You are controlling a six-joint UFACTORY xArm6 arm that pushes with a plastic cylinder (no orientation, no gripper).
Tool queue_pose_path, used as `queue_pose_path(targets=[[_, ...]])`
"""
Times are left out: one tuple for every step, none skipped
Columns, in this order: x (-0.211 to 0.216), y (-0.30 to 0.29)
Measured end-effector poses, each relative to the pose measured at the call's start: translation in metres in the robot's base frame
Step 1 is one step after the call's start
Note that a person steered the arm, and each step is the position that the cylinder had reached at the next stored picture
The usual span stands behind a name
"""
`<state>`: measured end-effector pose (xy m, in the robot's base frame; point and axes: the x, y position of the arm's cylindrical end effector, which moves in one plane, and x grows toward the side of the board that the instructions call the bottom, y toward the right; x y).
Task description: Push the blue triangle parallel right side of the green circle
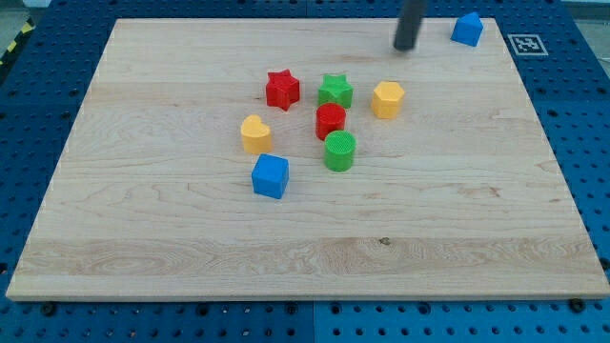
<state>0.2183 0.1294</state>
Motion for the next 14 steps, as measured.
queue_pose_path(targets=[[-0.027,0.014],[-0.027,0.082],[-0.026,0.125],[-0.016,0.126],[0.013,0.132],[0.023,0.132],[0.029,0.132],[0.038,0.132],[0.038,0.13],[0.034,0.123],[0.033,0.116],[0.033,0.115],[0.033,0.115],[0.039,0.115]])
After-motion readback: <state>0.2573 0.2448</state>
